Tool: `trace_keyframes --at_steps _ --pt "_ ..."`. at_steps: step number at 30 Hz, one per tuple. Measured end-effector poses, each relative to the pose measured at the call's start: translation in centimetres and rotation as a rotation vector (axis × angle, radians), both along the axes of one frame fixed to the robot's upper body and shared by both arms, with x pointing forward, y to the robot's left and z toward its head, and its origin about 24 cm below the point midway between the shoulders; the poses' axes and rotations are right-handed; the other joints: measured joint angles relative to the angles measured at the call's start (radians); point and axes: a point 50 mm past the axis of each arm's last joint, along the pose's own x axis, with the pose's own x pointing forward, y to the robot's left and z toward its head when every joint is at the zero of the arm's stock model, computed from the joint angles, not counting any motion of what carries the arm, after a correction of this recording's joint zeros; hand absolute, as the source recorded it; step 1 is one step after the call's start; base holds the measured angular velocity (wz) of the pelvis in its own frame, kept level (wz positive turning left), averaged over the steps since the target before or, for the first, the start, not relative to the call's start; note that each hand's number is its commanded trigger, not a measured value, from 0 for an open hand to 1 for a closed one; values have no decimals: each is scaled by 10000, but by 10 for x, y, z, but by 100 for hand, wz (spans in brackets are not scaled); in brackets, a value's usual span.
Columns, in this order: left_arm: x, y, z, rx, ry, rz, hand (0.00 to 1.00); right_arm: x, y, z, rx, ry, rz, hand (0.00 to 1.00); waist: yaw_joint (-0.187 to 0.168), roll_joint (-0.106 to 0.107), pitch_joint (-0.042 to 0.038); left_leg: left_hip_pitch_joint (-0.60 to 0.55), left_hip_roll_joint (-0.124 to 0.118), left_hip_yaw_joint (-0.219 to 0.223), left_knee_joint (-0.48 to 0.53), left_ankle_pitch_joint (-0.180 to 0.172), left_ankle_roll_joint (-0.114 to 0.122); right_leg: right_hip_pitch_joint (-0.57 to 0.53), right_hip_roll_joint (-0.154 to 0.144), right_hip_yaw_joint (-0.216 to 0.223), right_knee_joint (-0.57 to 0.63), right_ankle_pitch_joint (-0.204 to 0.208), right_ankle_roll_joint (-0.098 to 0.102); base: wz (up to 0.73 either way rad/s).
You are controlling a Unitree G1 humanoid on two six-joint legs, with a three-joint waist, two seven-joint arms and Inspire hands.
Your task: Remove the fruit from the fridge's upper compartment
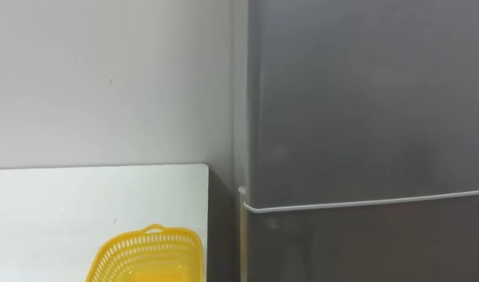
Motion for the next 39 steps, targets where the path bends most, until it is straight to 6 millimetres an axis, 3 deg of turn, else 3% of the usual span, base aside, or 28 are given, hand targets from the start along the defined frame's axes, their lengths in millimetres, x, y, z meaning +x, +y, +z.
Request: trace_keyframes --at_steps 10,16,21,24,29,33,37,39 --pt "-3 7 1 772 -480 1657 0 -10 2 0 100 289 -1007 0 -40 96 0 67 7 -130 -172 -6 2 134 30 -109 -157 78 -2 3" --pt "4 22 6 1811 -1672 5137 0 -5 -1 0 -110 153 -1225 0 -27 85 -16 3 -10 -180 -71 1 0 139 -16 -283 -134 85 -3 3" --pt "24 33 13 2358 -3486 9840 0 0 -3 0 -297 -257 -1499 0 217 76 -19 10 -17 -222 -30 2 -2 152 -5 -248 -159 83 -4 0" --pt "42 43 22 2800 -4795 11459 0 3 -3 0 -357 -471 -1447 0 299 80 -16 0 -15 -228 -19 3 -3 143 -10 -260 -158 78 -7 0" --pt "65 54 38 3231 -6440 13384 0 3 -2 0 -301 -655 -1378 0 314 92 -17 -18 -20 -245 -107 1 -2 95 -5 -230 -119 79 -6 0" --pt "90 64 62 3378 -8199 14558 0 2 -2 0 -239 -848 -1357 0 570 119 -70 -51 -20 -195 -173 15 -14 -78 -7 -152 46 74 -20 -9" --pt "97 74 77 4147 -9219 15177 0 1 -1 0 -232 -1025 -1283 0 603 177 -172 -10 -15 -140 -154 16 -15 -77 11 -79 49 76 -20 -6" --pt "106 81 94 4568 -10010 15687 0 1 -1 0 -185 -1132 -1322 0 629 177 -179 -15 -18 -141 -98 16 -15 -79 3 -80 35 78 -20 0"
